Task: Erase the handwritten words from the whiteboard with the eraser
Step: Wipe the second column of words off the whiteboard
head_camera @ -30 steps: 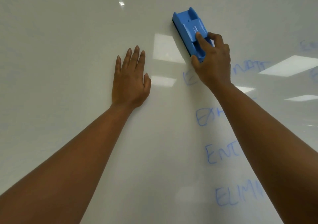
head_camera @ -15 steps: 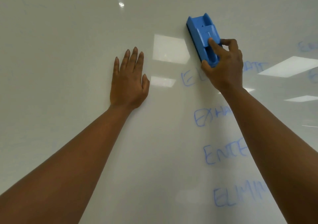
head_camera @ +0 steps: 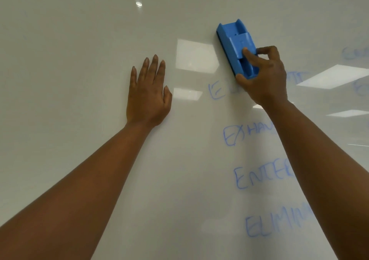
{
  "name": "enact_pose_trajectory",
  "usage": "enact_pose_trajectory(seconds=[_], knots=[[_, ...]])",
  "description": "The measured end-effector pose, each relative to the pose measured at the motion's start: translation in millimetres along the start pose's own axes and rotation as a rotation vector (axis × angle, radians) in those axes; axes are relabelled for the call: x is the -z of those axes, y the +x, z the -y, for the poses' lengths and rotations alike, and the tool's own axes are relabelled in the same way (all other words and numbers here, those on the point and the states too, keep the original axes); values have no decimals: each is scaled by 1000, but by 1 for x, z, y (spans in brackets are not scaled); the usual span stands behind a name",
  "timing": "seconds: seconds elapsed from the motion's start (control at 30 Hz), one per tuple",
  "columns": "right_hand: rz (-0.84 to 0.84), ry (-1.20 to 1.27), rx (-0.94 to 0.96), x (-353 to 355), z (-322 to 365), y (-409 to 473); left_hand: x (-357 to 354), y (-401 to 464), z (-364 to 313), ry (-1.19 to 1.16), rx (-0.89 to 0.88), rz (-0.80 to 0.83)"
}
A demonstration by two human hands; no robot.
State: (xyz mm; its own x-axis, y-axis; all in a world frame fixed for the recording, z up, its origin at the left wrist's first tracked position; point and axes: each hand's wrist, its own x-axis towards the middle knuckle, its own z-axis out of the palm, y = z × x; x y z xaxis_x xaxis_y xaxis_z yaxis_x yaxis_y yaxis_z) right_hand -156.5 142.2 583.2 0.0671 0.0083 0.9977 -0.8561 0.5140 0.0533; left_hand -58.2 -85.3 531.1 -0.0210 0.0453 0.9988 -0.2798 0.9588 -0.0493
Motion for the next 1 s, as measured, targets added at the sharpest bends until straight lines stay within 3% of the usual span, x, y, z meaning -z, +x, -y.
enact_pose_trajectory(seconds=[0.13,0.4,0.57,0.77,0.87,1.0], knots=[[64,-20,61,9,-9,-9,0,0,0,-4,4,4],[-43,-40,-105,14,-20,-15,3,-4,-2,-39,-19,-34],[-220,184,-201,15,-23,-48,6,-14,-5,-47,-182,-37],[-468,185,-334,19,-18,-73,7,-30,-8,-45,-164,9],[-353,139,-373,23,-21,-65,7,-36,-9,-53,-163,26],[-166,18,-258,25,-20,-42,7,-38,-8,-55,-157,30]])
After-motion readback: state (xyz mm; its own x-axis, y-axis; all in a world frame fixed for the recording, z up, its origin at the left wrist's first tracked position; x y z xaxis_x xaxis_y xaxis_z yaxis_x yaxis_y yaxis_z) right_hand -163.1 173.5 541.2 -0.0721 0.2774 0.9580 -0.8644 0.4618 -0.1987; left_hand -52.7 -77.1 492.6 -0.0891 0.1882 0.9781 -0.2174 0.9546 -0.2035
